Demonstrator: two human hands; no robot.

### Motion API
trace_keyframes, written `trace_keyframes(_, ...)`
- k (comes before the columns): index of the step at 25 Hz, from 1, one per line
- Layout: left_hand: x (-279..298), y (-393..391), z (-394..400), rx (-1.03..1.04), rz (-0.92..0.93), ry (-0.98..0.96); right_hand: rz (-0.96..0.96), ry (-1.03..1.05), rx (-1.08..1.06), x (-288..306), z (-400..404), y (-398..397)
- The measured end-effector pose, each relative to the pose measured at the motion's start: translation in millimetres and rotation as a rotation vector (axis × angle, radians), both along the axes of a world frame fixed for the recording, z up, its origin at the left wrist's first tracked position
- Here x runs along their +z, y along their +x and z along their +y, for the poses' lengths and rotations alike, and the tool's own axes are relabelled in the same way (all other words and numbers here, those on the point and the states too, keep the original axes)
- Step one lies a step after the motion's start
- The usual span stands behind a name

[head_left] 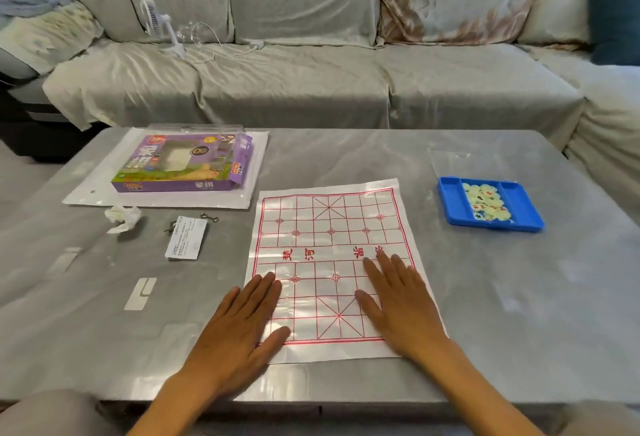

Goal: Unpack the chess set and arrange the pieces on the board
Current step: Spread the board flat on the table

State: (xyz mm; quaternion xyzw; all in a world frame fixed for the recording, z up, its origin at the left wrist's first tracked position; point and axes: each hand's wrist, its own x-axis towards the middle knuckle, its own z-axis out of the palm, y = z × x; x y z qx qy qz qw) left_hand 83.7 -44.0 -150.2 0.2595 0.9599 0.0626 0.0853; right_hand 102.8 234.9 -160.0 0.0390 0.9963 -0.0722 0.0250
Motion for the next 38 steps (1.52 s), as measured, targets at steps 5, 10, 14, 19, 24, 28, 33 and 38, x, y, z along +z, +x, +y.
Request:
trace_keyframes(5,4,-40,2,-0.041,-0.056,-0.038,-0.002,0.006,-0.02,-8,6,-32)
trace_keyframes(10,1,-87,14,-0.056,-0.042,-0.041,-0.01,0.007,-0.033,3,19,-73)
trace_keyframes(14,-2,-120,17,-0.067,-0.017,-0.049,0.054,0.001,-0.049,6,6,-55)
trace_keyframes(19,-2,-114,13,-0.052,0.018,-0.027,0.0,-0.003,-0.022,-7,-1,-30)
trace_keyframes(24,13,-72,86,-0.091,0.115,0.144,0.027,-0.026,0.001,-4,-3,-33)
trace_keyframes(28,-9,-53,149,-0.044,0.057,0.153,0.154,-0.235,-0.029,10,23,-30)
trace_keyframes(33,-21,-52,148,-0.023,0.066,0.125,0.317,0.002,-0.381,21,138,-42)
trace_keyframes(38,-18,-50,149,-0.017,0.063,0.111,0.21,0.185,-0.354,17,170,-56)
